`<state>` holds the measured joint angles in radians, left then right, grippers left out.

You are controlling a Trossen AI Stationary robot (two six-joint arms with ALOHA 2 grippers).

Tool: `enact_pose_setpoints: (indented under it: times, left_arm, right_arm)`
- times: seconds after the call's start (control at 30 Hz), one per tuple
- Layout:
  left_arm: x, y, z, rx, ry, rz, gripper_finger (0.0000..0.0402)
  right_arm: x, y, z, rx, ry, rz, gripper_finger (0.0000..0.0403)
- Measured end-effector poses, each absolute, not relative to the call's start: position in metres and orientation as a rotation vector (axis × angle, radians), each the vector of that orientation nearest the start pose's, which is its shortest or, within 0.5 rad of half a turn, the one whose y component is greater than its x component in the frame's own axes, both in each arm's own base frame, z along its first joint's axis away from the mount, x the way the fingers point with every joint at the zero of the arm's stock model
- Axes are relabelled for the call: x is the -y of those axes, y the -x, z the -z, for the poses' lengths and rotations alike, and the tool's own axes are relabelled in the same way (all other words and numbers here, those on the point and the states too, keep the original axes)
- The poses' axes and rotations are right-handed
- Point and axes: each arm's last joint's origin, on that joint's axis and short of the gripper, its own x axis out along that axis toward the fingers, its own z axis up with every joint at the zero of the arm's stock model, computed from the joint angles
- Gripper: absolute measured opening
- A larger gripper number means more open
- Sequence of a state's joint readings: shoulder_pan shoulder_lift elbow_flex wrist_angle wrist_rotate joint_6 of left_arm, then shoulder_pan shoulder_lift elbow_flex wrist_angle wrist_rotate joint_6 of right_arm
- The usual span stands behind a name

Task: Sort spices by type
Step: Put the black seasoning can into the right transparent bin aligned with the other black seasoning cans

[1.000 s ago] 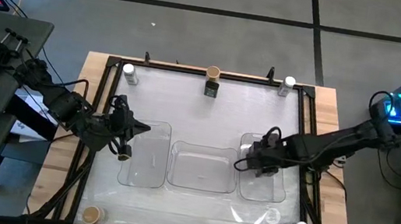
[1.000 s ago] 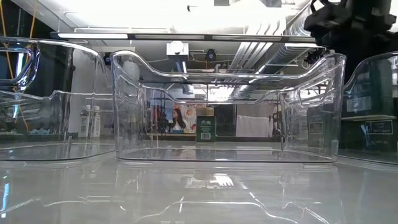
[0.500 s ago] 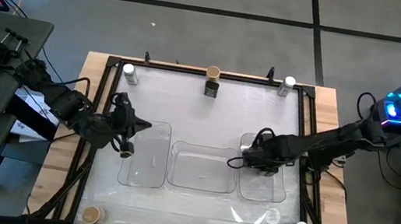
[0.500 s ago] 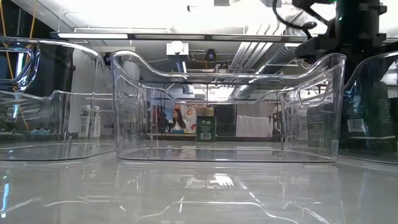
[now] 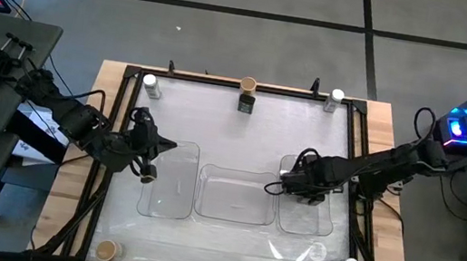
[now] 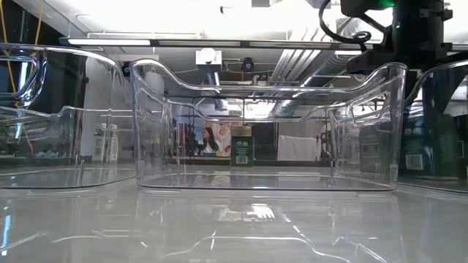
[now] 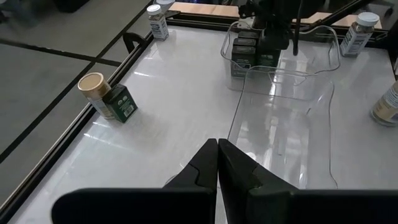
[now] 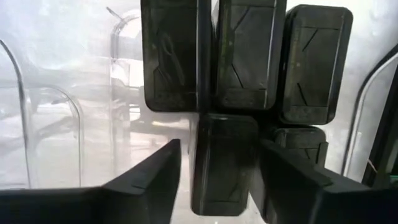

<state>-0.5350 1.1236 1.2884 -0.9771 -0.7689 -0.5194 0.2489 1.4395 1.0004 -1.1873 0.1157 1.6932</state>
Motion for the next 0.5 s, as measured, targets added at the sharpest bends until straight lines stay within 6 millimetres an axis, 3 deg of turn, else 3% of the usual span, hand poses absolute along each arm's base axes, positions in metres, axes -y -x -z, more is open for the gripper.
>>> enact_pose_setpoints:
  times: [0.1, 0.27, 0.5]
  left_arm:
    - [0.084, -0.181, -0.377, -0.563, 0.005, -0.376, 0.0000]
    - [0.084, -0.181, -0.377, -0.564, 0.005, -0.375, 0.0000]
    - [0.084, -0.181, -0.376, -0.573, 0.004, -0.368, 0.0000]
  right_arm:
    - [-0.053, -0.220, -0.219, -1.219, -1.020, 1.195, 0.0230]
    - [-0.054, -0.219, -0.221, -1.235, -1.035, 1.178, 0.0230]
    - [-0.055, -0.222, -0.255, -1.200, -1.012, 1.088, 0.0201]
